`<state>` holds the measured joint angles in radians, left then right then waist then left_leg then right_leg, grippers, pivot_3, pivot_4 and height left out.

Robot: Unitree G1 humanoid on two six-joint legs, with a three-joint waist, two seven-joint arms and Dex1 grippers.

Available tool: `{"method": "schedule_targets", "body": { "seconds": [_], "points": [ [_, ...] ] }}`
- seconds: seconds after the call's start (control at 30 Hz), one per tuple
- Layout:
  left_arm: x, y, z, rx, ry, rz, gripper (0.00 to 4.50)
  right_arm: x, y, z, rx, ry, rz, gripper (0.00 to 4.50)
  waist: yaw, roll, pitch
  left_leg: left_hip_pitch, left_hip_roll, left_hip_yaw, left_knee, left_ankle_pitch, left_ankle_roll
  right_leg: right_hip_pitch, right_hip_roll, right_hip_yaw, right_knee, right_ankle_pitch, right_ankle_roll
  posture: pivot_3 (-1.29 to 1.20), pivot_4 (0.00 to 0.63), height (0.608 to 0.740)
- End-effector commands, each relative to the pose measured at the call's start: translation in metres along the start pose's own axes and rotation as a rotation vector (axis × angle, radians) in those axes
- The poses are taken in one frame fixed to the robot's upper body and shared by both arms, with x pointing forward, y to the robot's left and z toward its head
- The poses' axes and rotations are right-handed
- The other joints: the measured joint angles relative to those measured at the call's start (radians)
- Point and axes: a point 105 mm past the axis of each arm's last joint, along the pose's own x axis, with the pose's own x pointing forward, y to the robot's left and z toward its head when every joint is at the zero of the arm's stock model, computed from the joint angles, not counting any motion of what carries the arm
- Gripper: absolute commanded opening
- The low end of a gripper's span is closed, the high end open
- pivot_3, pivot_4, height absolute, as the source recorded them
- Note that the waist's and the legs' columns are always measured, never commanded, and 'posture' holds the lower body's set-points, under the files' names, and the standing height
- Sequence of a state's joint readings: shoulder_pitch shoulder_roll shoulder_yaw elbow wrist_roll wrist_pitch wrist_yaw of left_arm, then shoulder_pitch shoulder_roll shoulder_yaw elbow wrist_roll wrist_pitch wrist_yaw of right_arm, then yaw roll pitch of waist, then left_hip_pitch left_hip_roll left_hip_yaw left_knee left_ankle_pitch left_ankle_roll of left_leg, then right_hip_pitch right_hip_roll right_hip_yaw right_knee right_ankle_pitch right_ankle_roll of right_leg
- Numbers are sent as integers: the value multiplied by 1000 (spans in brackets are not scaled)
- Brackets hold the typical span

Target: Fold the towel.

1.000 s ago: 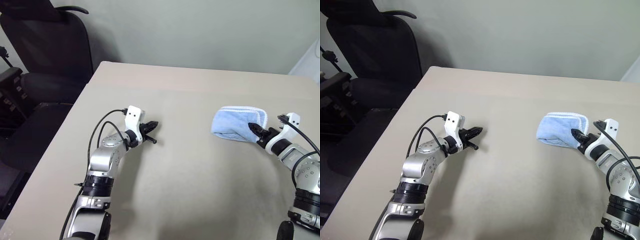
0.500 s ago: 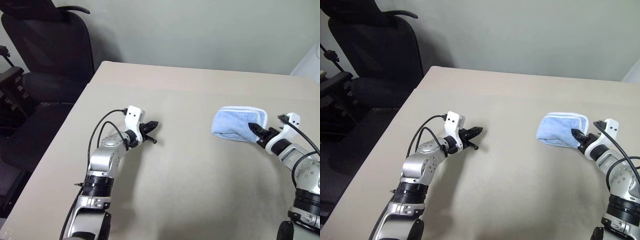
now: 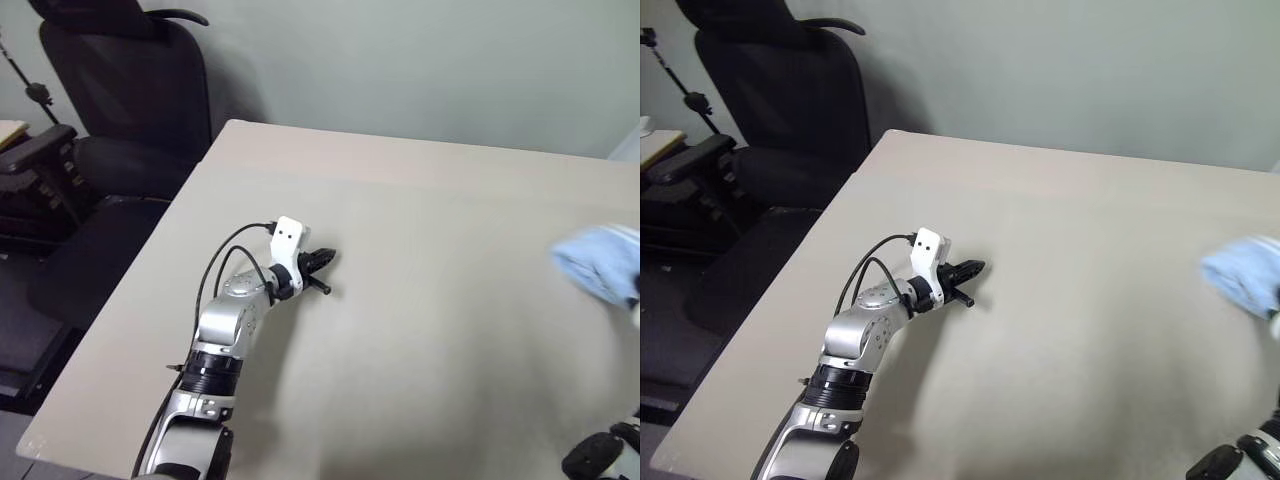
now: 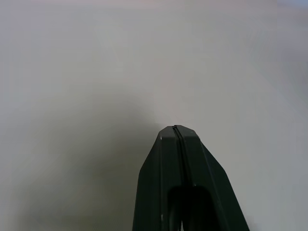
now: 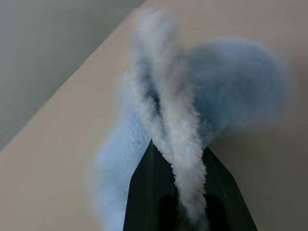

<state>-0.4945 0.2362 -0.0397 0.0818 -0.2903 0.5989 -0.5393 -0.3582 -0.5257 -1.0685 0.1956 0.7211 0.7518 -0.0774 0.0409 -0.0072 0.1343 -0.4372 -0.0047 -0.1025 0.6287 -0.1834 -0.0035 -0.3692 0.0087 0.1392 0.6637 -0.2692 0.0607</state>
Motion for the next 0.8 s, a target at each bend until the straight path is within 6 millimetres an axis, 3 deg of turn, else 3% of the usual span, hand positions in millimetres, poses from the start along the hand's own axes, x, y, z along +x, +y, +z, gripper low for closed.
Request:
{"method": "schedule_targets", "body": {
  "seconds": [0.03, 0.37, 0.47, 0.8],
  "points": [
    [3, -9, 13, 26, -40, -32, 0, 0, 4, 5, 28, -19, 5, 54, -22, 1, 0, 1, 1, 1, 0, 0, 0, 0, 2, 1, 0, 0, 0, 0, 150, 740],
    [4, -9, 14, 30, -37, -34, 0, 2, 2, 0, 52, -8, 2, 54, -37, 2, -1, 2, 3, 2, 0, 0, 0, 0, 2, 2, 0, -1, 1, 0, 150, 740],
    [4, -9, 14, 31, -38, -35, 0, 2, 1, -1, 48, -5, -1, 841, -35, 2, -1, 2, 3, 1, 0, 0, 0, 1, 2, 2, 0, -1, 1, 0, 150, 740],
    [5, -11, 13, 27, -39, -37, 0, 0, -3, 4, 40, -21, -9, 4412, -35, 2, -1, 1, 3, 1, 0, 0, 0, 1, 2, 2, 0, -1, 1, 0, 150, 740]
  ]
}}
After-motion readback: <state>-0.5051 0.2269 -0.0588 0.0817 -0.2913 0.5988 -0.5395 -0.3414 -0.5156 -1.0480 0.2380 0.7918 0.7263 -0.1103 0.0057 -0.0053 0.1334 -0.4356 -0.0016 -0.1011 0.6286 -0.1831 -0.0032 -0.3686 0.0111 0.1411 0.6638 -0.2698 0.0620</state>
